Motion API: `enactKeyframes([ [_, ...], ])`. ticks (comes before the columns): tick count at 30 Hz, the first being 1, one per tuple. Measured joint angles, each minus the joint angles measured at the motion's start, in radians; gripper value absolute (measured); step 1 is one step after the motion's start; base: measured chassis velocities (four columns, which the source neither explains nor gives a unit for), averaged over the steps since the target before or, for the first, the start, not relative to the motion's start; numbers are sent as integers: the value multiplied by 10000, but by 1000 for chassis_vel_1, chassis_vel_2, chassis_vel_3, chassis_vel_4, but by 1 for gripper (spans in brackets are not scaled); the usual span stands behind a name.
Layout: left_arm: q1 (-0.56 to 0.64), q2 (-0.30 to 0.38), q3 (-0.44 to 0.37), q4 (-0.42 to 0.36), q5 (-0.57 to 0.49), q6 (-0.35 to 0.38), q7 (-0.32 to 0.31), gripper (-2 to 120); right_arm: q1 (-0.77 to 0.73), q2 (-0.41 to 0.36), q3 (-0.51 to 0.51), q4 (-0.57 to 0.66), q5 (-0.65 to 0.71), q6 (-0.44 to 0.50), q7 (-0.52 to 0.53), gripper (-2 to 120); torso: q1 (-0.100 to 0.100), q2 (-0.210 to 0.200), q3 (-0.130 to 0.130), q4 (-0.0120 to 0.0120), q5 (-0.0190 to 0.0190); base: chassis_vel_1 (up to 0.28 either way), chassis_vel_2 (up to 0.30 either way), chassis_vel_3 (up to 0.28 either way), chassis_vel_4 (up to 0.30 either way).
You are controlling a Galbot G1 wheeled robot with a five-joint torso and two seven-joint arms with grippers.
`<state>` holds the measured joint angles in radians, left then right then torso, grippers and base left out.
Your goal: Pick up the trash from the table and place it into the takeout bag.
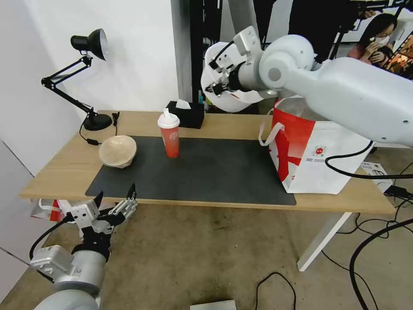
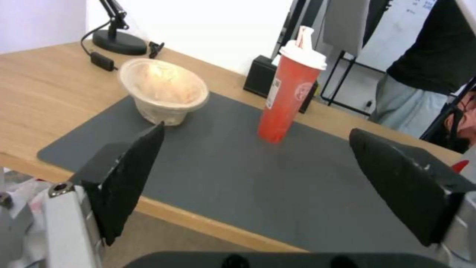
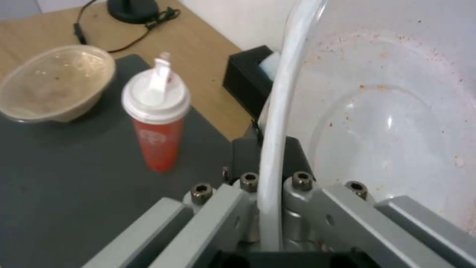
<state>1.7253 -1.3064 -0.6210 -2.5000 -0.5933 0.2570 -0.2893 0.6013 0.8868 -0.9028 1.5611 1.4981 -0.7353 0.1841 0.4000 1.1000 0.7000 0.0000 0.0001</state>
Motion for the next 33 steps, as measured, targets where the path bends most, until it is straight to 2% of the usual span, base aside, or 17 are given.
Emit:
enactKeyframes([
  [7,-60,176,10,0,-101,12,-67,100,172,-1107,32,425,151,0,47,0,0,1,-1,-1,2,0,0,0,0],
  [17,-59,287,162,0,-131,54,-49,100,256,-2268,148,786,241,0,-17,0,-1,0,-1,-2,0,0,0,0,0],
  [33,-67,317,230,0,-127,53,-38,100,-68,-3084,430,737,133,0,-177,0,0,0,0,0,0,0,0,0,0],
])
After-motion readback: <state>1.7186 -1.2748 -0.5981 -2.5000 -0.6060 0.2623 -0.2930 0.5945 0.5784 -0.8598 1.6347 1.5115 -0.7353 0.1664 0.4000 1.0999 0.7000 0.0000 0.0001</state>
